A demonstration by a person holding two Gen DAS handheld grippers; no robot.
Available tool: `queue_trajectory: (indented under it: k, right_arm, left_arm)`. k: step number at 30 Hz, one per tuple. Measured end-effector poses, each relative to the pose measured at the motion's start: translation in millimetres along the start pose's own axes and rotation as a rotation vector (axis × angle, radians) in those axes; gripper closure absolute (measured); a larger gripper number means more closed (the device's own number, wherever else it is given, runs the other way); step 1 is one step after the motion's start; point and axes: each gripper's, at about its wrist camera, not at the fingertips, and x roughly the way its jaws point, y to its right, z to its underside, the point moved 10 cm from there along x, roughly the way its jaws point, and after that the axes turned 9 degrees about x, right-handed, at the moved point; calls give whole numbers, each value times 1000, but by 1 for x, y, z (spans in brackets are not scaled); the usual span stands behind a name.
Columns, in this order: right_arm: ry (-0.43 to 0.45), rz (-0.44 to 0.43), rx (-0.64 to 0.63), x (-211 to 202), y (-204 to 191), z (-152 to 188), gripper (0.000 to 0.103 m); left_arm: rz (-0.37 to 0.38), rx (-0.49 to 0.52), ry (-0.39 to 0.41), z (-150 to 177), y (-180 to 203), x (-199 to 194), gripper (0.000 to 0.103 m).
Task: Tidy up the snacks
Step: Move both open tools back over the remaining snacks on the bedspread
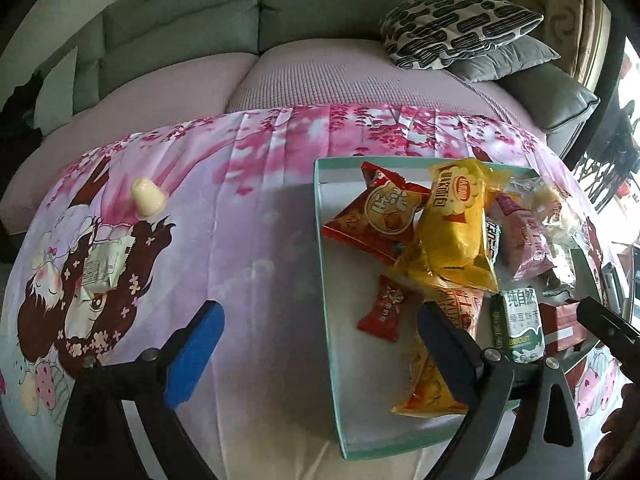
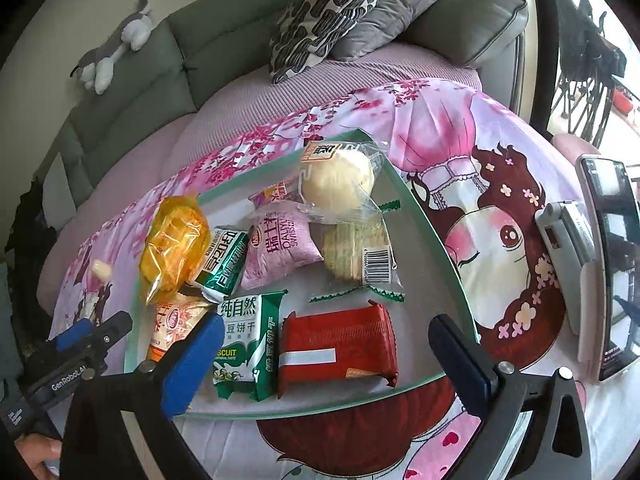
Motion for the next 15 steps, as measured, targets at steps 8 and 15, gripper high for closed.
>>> queue_trajectory:
  k: [8,15]
  right_arm:
    - [-7,-15,-13,0,-9,5,0]
    - [-2,-37,-33,1,-19,8,0]
  left_arm:
    - [-3,8,19,-4,-1,-2,6]
    - [-67,-9,35,-6,-15,-4,6]
